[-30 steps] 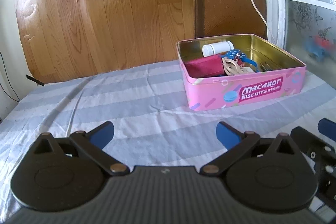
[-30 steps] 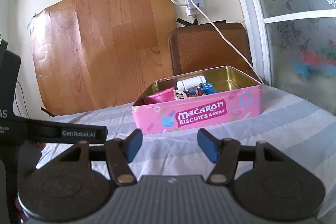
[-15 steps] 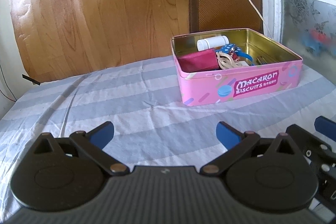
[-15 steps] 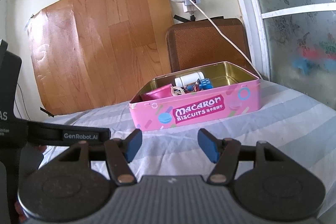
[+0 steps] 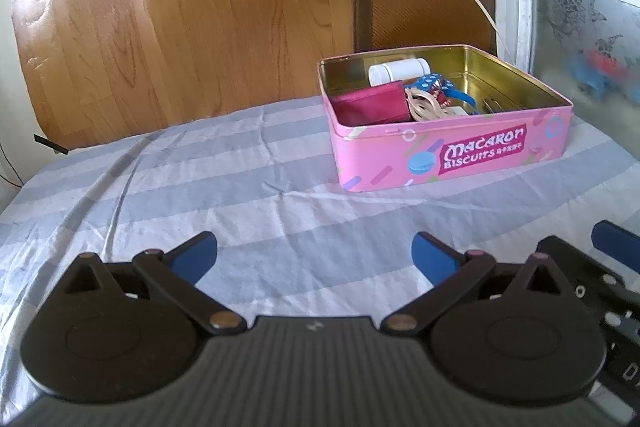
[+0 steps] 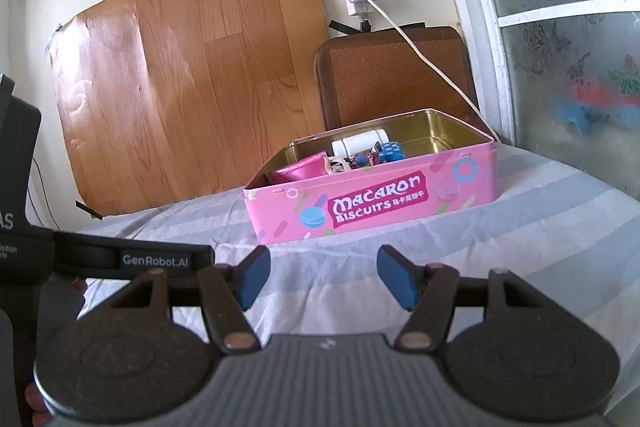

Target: Organize rigid objects

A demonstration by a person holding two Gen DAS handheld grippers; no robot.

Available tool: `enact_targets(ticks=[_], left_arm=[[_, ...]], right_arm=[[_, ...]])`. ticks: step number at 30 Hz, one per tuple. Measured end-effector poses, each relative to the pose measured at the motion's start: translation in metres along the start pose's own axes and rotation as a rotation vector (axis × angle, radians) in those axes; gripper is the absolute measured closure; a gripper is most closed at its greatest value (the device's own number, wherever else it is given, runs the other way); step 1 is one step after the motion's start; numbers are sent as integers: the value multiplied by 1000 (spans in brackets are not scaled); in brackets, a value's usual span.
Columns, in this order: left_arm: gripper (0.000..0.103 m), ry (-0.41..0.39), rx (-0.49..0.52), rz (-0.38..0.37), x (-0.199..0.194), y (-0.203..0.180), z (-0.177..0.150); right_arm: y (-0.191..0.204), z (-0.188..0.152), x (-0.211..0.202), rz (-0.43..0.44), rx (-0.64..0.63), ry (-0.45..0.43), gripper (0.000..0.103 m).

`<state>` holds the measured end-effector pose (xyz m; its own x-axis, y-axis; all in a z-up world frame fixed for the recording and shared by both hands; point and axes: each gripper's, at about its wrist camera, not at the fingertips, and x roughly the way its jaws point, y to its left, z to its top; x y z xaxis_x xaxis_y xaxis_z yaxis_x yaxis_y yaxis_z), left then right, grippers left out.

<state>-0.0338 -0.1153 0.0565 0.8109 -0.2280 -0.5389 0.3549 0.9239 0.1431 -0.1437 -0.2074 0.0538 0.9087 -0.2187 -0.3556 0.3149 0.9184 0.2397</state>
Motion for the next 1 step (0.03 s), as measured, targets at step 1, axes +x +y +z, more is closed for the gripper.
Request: enact_targets(ticks=[1], left_arm=[[0, 1, 3, -4, 0, 0, 0]], right_arm=[[0, 0, 0, 0, 0, 0, 42]])
